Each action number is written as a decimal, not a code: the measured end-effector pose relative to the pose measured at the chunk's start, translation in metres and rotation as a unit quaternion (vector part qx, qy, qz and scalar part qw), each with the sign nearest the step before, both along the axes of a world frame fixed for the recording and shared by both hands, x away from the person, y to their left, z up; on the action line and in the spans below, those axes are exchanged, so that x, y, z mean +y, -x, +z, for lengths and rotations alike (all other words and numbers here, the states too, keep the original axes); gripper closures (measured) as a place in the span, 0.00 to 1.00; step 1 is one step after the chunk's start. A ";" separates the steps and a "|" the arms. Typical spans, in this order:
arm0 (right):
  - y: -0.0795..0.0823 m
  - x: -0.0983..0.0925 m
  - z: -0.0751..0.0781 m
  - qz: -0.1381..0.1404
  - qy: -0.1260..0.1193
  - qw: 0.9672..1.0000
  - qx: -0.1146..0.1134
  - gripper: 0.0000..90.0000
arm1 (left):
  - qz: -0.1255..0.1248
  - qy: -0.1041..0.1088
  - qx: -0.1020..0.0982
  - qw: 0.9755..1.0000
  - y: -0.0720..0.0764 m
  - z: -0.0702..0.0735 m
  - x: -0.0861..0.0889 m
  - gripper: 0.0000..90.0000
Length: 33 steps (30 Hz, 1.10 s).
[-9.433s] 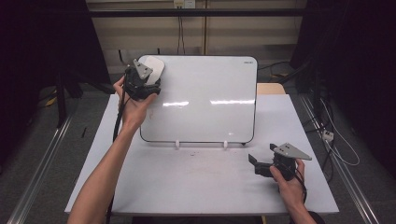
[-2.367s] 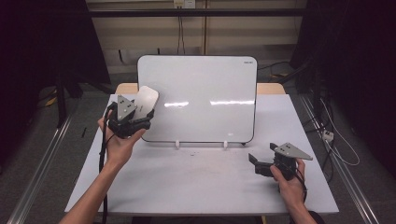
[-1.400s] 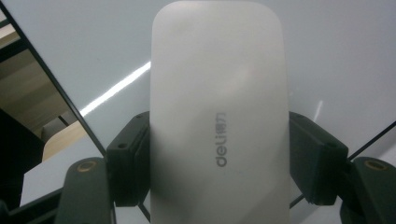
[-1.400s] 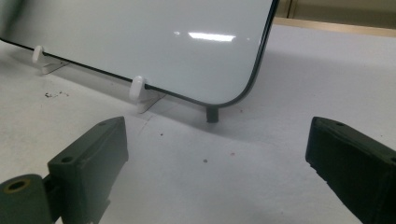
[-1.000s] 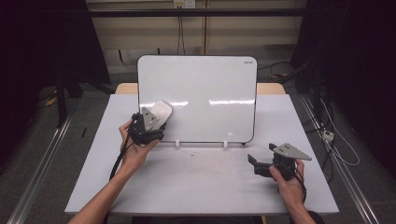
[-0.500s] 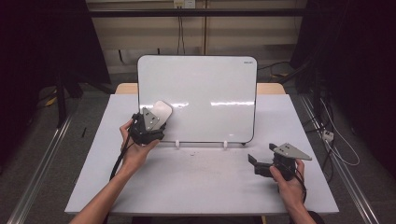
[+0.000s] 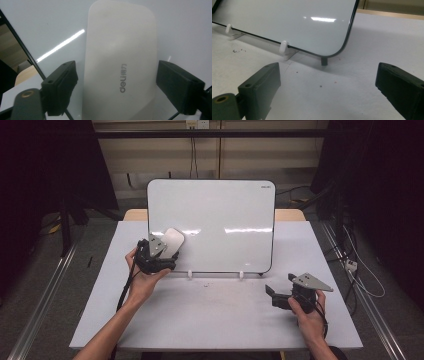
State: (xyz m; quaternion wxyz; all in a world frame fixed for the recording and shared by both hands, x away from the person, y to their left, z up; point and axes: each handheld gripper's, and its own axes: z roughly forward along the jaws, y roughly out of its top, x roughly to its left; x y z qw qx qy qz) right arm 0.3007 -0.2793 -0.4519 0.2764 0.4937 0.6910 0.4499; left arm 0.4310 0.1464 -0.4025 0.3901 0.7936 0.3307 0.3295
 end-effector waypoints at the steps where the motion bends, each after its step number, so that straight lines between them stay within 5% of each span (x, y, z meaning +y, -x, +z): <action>1: 0.000 0.000 0.000 0.000 0.000 1.000 0.000 0.07 | -0.001 0.002 0.000 1.000 0.000 0.000 0.000 0.14; 9: 0.002 -0.001 0.001 0.004 0.000 1.000 -0.002 0.07 | -0.006 0.028 -0.007 1.000 0.007 0.009 0.001 0.09; 14: 0.003 -0.002 0.001 0.002 -0.002 1.000 -0.001 0.07 | -0.004 0.046 0.006 0.999 0.007 0.012 0.007 0.05; 20: 0.003 -0.002 0.001 0.003 0.000 1.000 -0.002 0.07 | -0.008 0.080 0.022 0.996 0.010 0.018 0.014 0.04; 24: 0.003 -0.002 0.001 0.000 -0.001 1.000 -0.001 0.07 | -0.023 0.111 0.041 0.993 0.011 0.020 0.018 0.04; 30: 0.003 -0.003 0.000 -0.002 -0.001 1.000 -0.001 0.07 | -0.028 0.086 0.039 0.995 0.021 0.023 0.015 0.05; 33: 0.004 -0.003 0.001 -0.004 -0.002 1.000 -0.001 0.07 | -0.046 0.090 0.040 0.994 0.027 0.026 0.014 0.05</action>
